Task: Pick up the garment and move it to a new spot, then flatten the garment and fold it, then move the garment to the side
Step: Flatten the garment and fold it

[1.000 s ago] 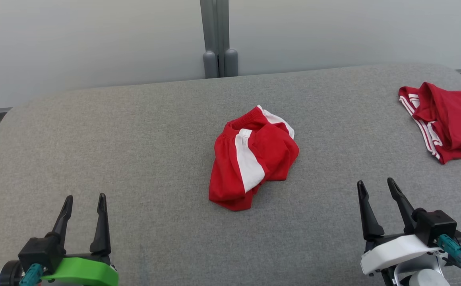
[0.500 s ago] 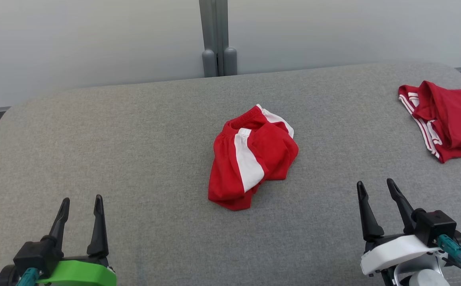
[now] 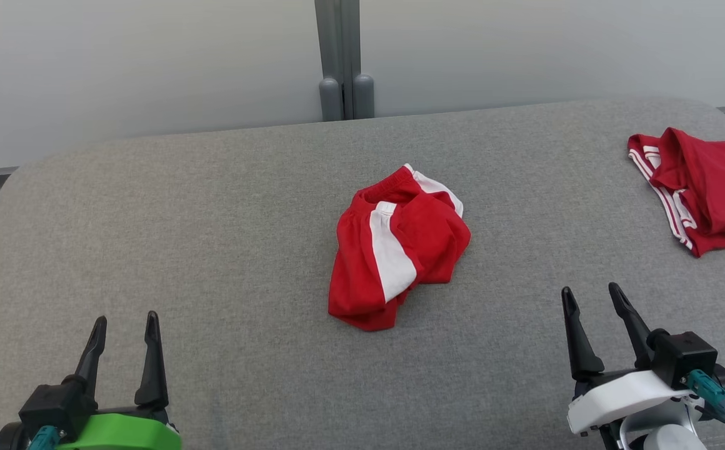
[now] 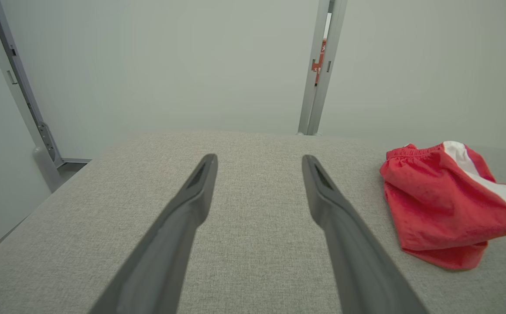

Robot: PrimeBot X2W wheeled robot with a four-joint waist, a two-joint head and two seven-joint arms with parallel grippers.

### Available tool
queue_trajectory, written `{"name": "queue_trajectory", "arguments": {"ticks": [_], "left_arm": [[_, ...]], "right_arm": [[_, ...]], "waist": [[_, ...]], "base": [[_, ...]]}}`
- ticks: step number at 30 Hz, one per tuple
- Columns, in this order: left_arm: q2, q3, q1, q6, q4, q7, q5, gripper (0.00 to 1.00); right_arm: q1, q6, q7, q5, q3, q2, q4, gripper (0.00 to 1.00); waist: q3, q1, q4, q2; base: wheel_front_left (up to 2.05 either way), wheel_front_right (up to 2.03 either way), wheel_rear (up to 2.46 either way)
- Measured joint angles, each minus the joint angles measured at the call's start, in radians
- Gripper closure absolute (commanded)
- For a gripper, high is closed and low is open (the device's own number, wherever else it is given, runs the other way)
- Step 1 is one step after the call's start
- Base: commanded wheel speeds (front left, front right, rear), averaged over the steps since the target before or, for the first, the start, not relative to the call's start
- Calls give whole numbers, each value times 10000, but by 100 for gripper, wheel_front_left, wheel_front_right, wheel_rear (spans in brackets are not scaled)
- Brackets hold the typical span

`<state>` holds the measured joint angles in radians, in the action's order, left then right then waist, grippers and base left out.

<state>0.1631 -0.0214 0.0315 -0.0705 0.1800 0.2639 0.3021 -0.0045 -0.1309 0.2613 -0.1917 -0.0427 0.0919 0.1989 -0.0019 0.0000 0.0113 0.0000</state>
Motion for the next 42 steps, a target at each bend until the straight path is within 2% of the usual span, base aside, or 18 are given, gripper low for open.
{"name": "queue_trajectory", "arguments": {"ticks": [35, 42], "left_arm": [[-263, 337, 0, -192, 136, 0, -378, 0], [-215, -236, -780, -353, 291, -56, -608, 0]], "right_arm": [[-3, 0, 0, -15, -19, 6, 115, 0], [-144, 0, 2, -35, -50, 19, 148, 0]], "waist": [[63, 0, -67, 0], [307, 0, -152, 0]], "base": [[0, 0, 0], [0, 0, 0]]}}
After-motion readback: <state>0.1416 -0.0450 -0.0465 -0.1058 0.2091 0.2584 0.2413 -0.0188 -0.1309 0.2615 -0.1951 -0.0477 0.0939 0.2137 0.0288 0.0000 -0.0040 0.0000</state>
